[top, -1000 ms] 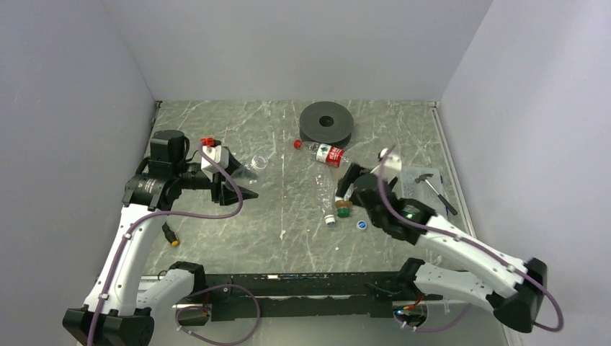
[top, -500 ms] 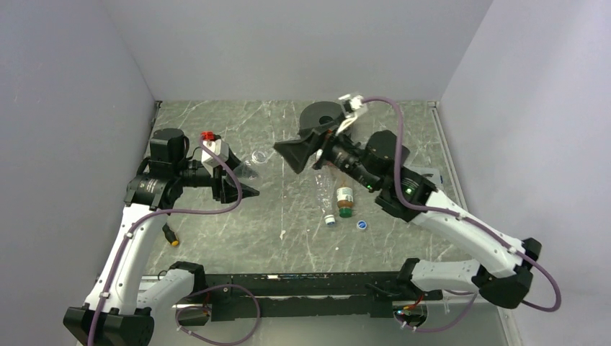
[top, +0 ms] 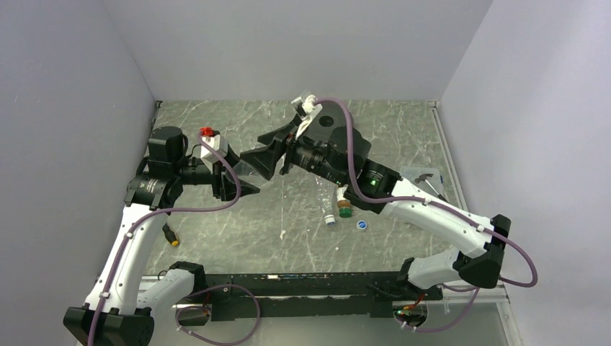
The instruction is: Unscrew the bottle caps
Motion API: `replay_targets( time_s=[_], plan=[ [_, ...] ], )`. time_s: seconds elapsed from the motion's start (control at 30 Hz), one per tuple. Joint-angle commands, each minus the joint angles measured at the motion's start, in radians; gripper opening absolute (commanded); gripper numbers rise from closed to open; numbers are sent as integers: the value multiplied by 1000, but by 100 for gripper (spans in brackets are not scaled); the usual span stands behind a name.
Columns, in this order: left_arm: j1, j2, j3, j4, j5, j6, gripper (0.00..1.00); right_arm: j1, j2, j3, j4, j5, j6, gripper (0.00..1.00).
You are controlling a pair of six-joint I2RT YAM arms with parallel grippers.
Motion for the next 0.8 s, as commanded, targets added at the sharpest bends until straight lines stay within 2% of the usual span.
replay_targets(
  time_s=[0.0, 0.13, 0.2, 0.27, 0.3, 0.33, 0.37, 0.6, 0.77],
  plan=[
    [2, -18, 5, 71, 28, -57, 28, 14, 23, 58, 4, 38, -35, 69],
    [2, -23, 8, 78, 26, -74, 28, 14, 19, 32, 0, 61, -44, 56],
    [2, -26, 4, 92, 25, -93, 29, 15, 19, 27, -7, 63, -50, 40],
    [2, -27, 0, 113, 5, -121, 35, 15, 18, 24, -12, 100, -58, 23],
    [2, -29, -2, 123, -16, -142, 51, 15, 18, 24, -14, 116, -67, 17],
    [2, -29, 0, 126, -37, -153, 79, 14, 20, 27, -18, 124, -80, 12],
    [2, -29, 3, 118, -54, -155, 97, 12, 24, 35, -25, 139, -98, 10],
    [3, -63, 49, -13, -254, -165, 99, -37, 78, 97, -77, 169, -221, 5],
    [3, -107, 108, -138, -581, -219, 99, -118, 145, 89, -58, 164, -279, 4]
  ],
)
